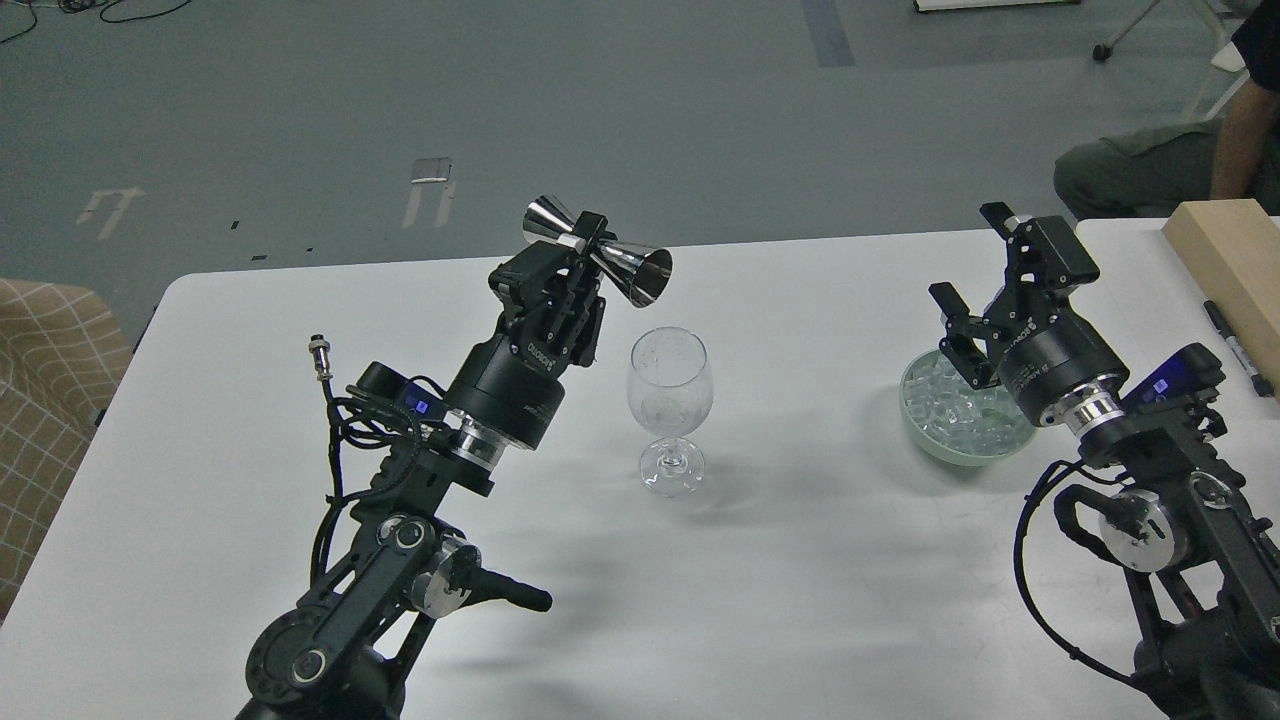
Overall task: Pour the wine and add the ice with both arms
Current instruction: 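Rotate the jigger back upright above the glass with the left gripper, then carry the jigger away from the glass toward the robot's left side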
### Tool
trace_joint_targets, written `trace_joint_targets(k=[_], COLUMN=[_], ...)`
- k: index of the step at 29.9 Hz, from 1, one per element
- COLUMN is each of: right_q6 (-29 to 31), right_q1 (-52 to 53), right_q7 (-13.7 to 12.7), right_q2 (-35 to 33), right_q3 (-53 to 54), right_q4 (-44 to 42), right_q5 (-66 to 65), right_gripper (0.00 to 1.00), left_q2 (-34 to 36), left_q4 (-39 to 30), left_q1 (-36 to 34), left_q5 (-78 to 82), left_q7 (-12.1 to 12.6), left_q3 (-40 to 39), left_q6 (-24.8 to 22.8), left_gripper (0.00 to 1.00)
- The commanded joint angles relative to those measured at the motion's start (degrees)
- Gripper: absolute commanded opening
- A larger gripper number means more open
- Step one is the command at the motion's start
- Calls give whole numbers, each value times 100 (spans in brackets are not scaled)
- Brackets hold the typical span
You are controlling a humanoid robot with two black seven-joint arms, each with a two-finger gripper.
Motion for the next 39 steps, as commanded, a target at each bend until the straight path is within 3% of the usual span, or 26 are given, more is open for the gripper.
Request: trace_joint_targets(k=[1,9,17,22,27,33,39], right_q6=[2,2,2,2,-7,2,2], right_q1=[-6,-6,-24,-24,-24,-50,-76], right_q7=[0,0,0,0,0,-8,-8], right_q2=[5,-13,-13,-13,-22,-30,-30], right_q3=[0,0,-9,-9,-9,-9,-9], right_q4=[14,76,129,164,155,164,208], right_q5=[1,1,1,1,1,1,1], right_gripper=[100,100,100,100,100,100,100], left_q2=[0,-8,-52,-79,-131,-131,-131], left_q4=[-29,-55,-117,-293,-600,-697,-820], left_q1=[4,30,21,30,13,-14,-66], left_q5=[128,523,515,6,-819,-1435,-2156], left_q7=[-27,-185,-71,447,930,1343,1739], left_q3=[0,0,-35,-114,-114,-175,-368], left_q6=[0,0,0,18,597,756,1477], left_gripper=[10,10,9,7,7,5,5])
